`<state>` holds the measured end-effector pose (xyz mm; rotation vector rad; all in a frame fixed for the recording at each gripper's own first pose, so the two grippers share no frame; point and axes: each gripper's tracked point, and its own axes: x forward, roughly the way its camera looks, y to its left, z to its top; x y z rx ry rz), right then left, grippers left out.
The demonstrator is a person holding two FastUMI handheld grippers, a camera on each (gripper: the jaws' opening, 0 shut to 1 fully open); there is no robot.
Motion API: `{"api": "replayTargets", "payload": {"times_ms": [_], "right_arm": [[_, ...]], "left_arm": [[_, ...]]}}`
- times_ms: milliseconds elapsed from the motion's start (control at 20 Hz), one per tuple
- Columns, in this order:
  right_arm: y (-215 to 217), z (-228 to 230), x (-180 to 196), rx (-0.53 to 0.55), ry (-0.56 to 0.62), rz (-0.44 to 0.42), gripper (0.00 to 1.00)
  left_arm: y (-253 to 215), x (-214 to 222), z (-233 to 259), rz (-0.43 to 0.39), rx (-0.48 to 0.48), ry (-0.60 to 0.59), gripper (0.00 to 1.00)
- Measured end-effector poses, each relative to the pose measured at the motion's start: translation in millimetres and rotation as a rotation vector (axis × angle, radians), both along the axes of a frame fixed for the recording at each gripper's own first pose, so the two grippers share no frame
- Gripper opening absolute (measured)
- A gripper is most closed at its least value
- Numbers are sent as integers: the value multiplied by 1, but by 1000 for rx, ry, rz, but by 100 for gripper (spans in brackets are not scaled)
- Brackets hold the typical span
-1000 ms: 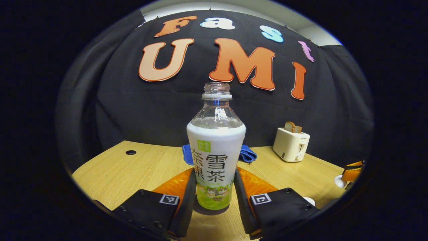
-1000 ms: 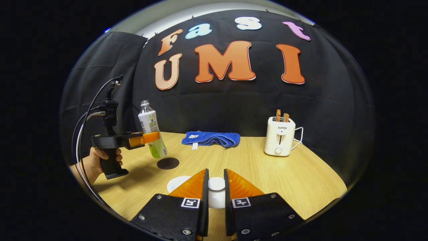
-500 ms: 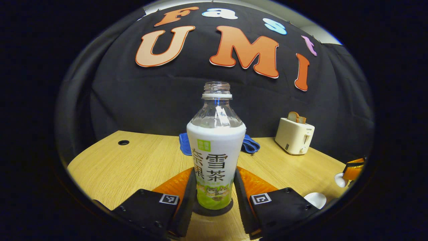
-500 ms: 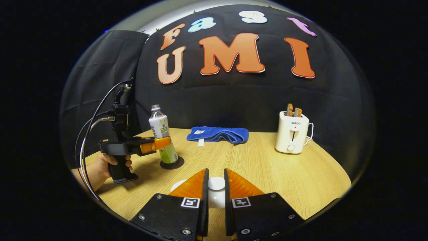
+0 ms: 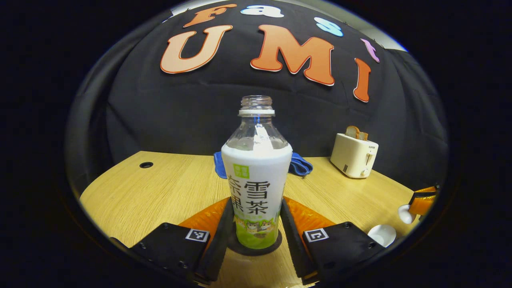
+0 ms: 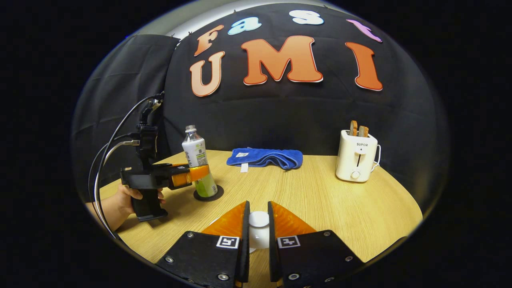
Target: Open the teacup lid with one hand, grasp the water bottle and pour water into the teacup with the other hand; after pouring, place the water bottle on the coaster and then close the teacup lid.
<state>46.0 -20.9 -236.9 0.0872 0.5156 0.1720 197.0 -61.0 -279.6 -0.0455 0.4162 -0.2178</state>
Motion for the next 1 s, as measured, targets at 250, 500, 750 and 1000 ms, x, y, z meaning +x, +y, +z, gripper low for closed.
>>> {"api": "replayTargets", "payload": {"times_ms": [250,500,750,1000], "right_arm": [[9,2,2,14,-3,12,20],[21,-3,5,8,-1,26,20],[36,-14,6,-11,9,51,20],[48,-30,5,-50,33,69,20]], "left_arm": [[1,-12,3,-19,75,-36,94],[3,-25,14,-19,78,-68,95],[23,-41,36,9,76,-106,95],[36,-56,55,45,75,-140,94]]}}
